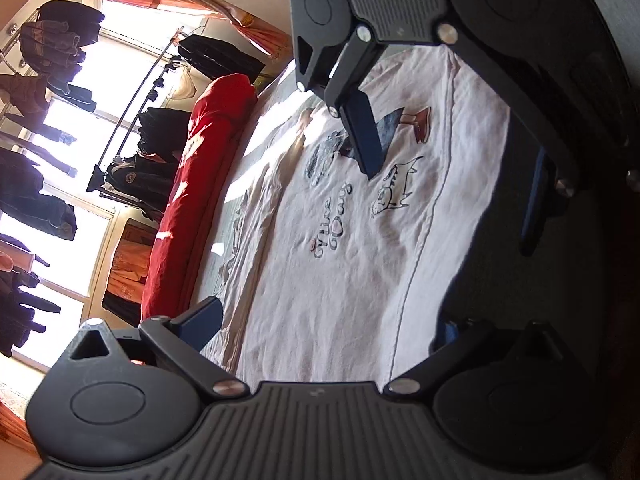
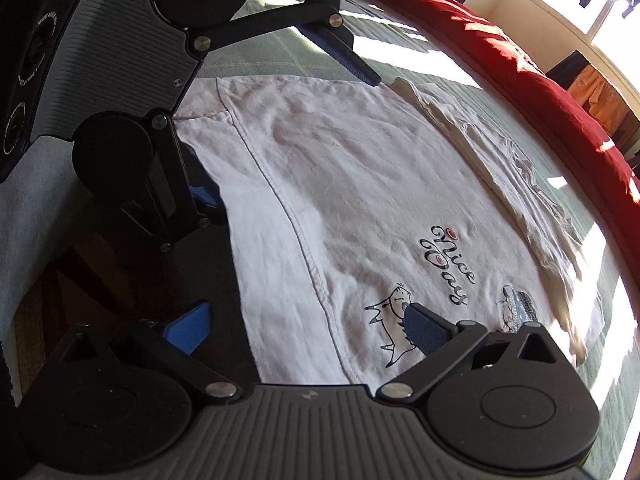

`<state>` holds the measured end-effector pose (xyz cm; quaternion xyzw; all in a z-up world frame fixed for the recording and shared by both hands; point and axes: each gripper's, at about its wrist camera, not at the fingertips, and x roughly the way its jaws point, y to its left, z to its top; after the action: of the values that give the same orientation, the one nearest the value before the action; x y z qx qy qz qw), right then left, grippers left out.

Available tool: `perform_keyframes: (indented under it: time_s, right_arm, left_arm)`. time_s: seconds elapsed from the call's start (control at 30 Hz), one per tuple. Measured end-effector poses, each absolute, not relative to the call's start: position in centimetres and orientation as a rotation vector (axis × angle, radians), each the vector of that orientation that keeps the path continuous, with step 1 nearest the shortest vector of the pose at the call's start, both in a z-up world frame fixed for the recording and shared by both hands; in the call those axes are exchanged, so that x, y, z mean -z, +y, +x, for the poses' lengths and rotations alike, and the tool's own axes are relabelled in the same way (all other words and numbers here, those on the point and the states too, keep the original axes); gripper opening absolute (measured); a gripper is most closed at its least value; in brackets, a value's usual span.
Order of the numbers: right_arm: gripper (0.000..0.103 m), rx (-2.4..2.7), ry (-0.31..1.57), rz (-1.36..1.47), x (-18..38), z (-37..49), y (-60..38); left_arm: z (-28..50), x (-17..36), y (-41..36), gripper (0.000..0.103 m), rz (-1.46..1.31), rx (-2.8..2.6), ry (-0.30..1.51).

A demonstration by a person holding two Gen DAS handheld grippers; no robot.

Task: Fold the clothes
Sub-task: 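Slide both open tools under the hem edge of the white shirt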

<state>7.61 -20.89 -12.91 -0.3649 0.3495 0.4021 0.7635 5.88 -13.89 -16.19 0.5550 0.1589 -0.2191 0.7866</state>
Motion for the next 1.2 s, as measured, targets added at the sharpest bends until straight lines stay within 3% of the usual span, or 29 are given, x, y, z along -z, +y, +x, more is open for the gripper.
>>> perform_keyframes:
  time_s: [1.0,1.2]
  right_arm:
    - [0.099,-0.575,0.727,-0.996,15.1,8.7,-25.3]
    - [0.091,-0.550,0.681,-1.044,15.0,8.0,-26.1]
  left_arm:
    - [6.3,17.4,-11.7,0.101,1.219,0.467,0.436]
    - [6.0,18.5,-9.7,0.101,1.257,0.446,0.479]
